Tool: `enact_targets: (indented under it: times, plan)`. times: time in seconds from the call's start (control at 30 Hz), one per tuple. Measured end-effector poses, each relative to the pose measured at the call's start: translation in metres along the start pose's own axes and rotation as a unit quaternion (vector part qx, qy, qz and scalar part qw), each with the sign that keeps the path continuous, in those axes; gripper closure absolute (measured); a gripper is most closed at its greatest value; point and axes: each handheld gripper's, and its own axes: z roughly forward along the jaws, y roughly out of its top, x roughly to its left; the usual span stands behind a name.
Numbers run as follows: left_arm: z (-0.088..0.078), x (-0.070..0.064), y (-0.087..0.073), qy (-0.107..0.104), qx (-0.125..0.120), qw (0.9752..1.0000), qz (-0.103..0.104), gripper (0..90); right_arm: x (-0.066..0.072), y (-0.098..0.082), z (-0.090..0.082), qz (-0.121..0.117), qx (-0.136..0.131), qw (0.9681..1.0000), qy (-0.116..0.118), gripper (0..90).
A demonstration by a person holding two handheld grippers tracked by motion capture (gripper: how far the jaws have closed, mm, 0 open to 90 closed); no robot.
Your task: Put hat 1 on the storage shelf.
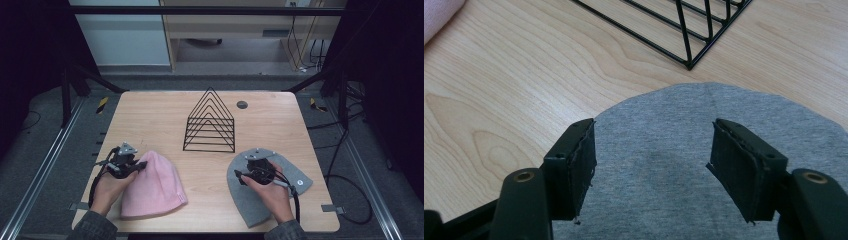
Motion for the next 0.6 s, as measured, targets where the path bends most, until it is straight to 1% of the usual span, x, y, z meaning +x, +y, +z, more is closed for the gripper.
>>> enact_targets:
  times: [0.07,0.13,0.17,0.2,0.33,0.37,0.43,0.47,0.53,0.6]
  plan:
    - [-0.006,-0.003,0.003,0.002,-0.018,0.9998,0.003,80.5,0.0,0.0,0.0,-0.002,-0.002,1.0,0.0,34.5]
    - [-0.012,-0.008,0.005,0.006,-0.036,0.9993,0.009,80.6,0.0,0.0,0.0,-0.002,-0.002,1.0,0.0,34.4]
    - [-0.016,-0.01,0.007,0.009,-0.042,0.999,0.014,80.6,0.0,0.0,0.0,-0.001,-0.002,1.0,0.0,34.4]
    - [-0.019,-0.012,0.008,0.009,-0.051,0.9985,0.017,80.6,0.0,0.0,0.0,-0.006,-0.002,1.0,-0.002,34.3]
    - [-0.031,-0.021,0.009,0.012,-0.083,0.9961,0.027,80.7,0.001,0.001,-0.001,-0.007,-0.004,1.0,-0.005,34.0]
    - [-0.035,-0.023,0.01,0.012,-0.088,0.9954,0.035,80.6,0.001,0.001,-0.001,-0.007,-0.005,0.9999,-0.006,33.8]
    - [-0.039,-0.027,0.011,0.01,-0.1,0.9942,0.037,80.6,0.001,0.001,-0.001,-0.006,-0.006,0.9999,-0.009,33.0]
    - [-0.041,-0.029,0.012,0.009,-0.104,0.9938,0.039,80.6,0.001,0.002,-0.001,-0.004,-0.006,0.9999,-0.011,32.4]
    - [-0.045,-0.033,0.013,0.007,-0.109,0.9929,0.047,80.6,0.0,0.002,-0.002,-0.007,-0.009,0.9998,-0.014,31.5]
    - [-0.049,-0.037,0.015,0.006,-0.115,0.9916,0.057,80.6,0.0,0.002,-0.004,-0.007,-0.013,0.9997,-0.017,31.2]
